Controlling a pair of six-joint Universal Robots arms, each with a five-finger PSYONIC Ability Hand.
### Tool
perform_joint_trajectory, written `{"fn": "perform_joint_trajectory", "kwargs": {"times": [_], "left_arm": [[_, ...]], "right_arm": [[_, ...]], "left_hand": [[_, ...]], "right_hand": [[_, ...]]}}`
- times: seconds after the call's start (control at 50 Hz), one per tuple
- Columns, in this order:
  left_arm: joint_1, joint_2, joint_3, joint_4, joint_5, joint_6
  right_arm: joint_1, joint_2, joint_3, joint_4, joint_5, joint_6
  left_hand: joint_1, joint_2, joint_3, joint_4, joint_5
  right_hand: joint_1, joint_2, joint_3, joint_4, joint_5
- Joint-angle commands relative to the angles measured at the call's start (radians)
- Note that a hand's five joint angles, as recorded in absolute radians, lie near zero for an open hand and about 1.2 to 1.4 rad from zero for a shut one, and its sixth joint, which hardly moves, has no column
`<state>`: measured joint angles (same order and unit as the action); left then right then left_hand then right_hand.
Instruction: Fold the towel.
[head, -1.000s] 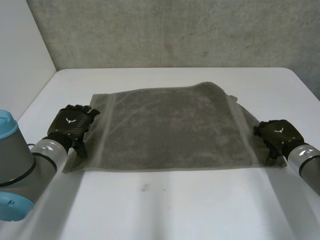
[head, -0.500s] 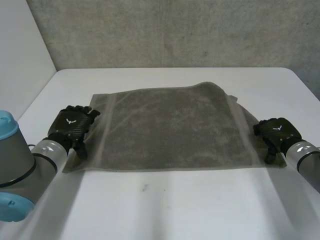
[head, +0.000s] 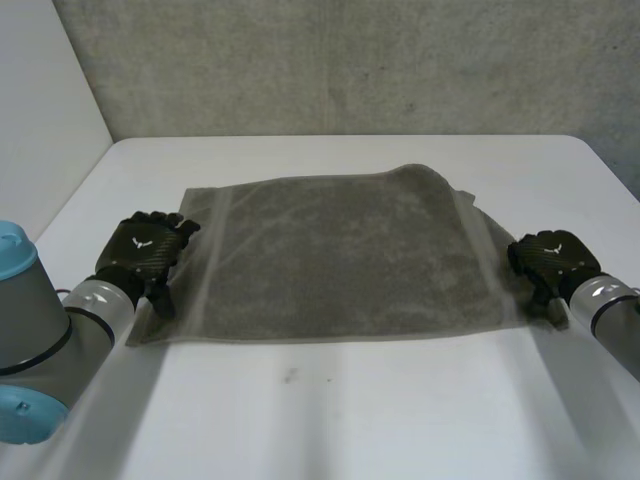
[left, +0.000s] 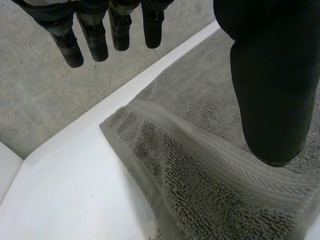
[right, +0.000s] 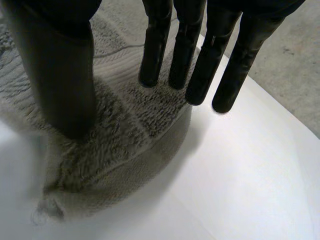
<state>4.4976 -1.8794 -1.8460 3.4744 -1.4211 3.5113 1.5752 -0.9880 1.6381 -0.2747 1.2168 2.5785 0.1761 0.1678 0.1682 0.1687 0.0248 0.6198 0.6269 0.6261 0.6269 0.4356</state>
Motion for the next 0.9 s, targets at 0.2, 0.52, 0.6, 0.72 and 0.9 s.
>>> {"fn": "perform_joint_trajectory", "kwargs": {"times": [0.2, 0.52, 0.6, 0.72, 0.9], "left_arm": [[-0.001, 0.003, -0.007, 0.000, 0.001, 0.000], [-0.002, 0.003, -0.009, 0.000, 0.002, 0.000], [-0.002, 0.003, -0.009, 0.000, 0.002, 0.000], [-0.003, 0.002, -0.009, 0.000, 0.002, 0.000], [-0.005, -0.001, -0.009, 0.002, 0.004, 0.000]], "right_arm": [[-0.015, -0.015, 0.014, 0.120, -0.014, -0.005], [-0.006, 0.026, -0.017, 0.097, -0.016, -0.006], [-0.004, 0.028, -0.023, 0.097, -0.014, -0.006], [-0.001, 0.028, -0.044, 0.097, -0.017, -0.005], [0.000, 0.020, -0.055, 0.098, -0.016, -0.001]], "left_hand": [[0.017, 0.025, 0.025, 0.024, -0.006], [0.017, 0.025, 0.025, 0.024, -0.006], [0.017, 0.025, 0.025, 0.024, -0.006], [0.017, 0.025, 0.025, 0.024, -0.006], [0.017, 0.025, 0.025, 0.024, -0.006]], "right_hand": [[-0.268, -0.275, -0.274, -0.275, -0.258], [-0.224, -0.231, -0.230, -0.231, -0.214], [-0.221, -0.228, -0.227, -0.228, -0.211], [-0.197, -0.204, -0.203, -0.204, -0.188], [-0.127, -0.134, -0.133, -0.134, -0.117]]}}
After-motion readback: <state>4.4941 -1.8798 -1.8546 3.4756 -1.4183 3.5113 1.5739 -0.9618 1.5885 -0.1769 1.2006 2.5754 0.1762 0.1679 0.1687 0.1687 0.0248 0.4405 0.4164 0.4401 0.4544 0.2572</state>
